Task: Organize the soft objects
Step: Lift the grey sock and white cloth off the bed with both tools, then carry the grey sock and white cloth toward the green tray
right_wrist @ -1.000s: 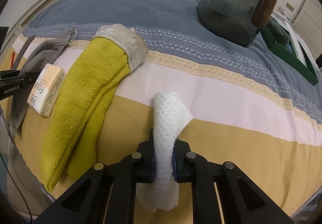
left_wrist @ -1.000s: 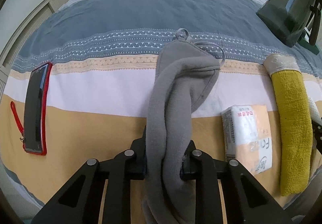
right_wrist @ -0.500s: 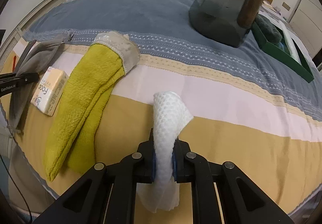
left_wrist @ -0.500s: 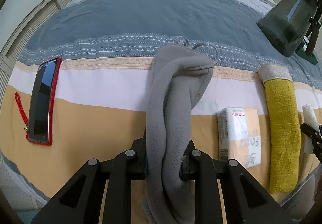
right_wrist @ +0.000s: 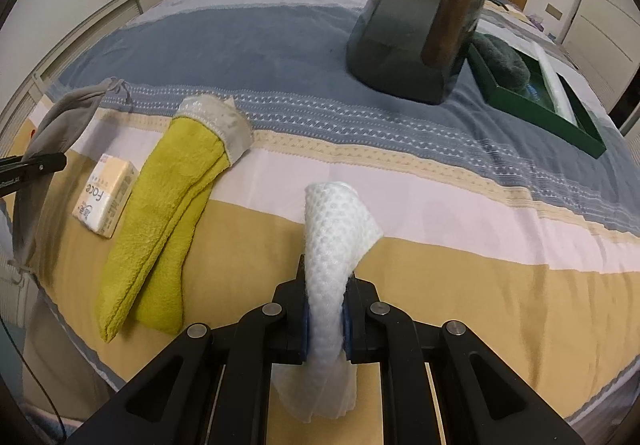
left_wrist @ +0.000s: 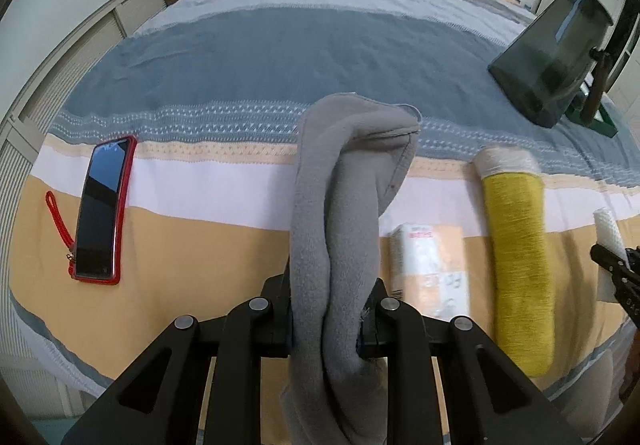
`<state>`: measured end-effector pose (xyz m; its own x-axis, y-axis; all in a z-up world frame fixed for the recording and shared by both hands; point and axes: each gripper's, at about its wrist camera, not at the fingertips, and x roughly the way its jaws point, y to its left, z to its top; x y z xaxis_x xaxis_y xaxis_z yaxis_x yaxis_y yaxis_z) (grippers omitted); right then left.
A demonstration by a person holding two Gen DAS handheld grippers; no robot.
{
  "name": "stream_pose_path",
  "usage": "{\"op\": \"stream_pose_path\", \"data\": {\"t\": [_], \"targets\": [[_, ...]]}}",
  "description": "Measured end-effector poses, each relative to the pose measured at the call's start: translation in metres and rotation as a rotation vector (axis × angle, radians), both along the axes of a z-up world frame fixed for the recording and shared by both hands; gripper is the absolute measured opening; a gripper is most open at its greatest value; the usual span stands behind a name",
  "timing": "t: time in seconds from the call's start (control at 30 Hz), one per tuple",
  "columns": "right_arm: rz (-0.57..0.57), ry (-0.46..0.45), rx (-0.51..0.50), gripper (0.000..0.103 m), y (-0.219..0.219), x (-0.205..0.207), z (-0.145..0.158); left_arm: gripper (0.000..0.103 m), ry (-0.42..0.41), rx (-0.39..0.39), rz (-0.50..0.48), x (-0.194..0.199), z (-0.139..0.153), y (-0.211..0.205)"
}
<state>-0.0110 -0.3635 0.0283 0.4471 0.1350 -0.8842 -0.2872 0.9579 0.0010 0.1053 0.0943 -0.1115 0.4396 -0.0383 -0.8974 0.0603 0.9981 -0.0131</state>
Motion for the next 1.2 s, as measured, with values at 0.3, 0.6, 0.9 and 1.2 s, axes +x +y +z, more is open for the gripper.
{"op": "stream_pose_path", "data": {"t": [0.3,0.6,0.9,1.2], "targets": [[-0.028,-0.044,0.015,0.011,-0.023,-0.007,0.024,0.017,-0.039,0.01,-0.01,-0.01,0.024,-0.019],[-0.039,-0.086,0.018,0.011,-0.04,-0.015,0.047,0.017,-0.04,0.018,-0.034,-0.015,0.032,-0.048],[-0.044,-0.116,0.025,0.011,-0.049,-0.023,0.064,0.017,-0.065,0.004,-0.068,-0.018,0.048,-0.075],[-0.056,-0.135,0.028,0.011,-0.064,-0.037,0.072,0.017,-0.099,0.015,-0.12,-0.029,0.066,-0.115]]}}
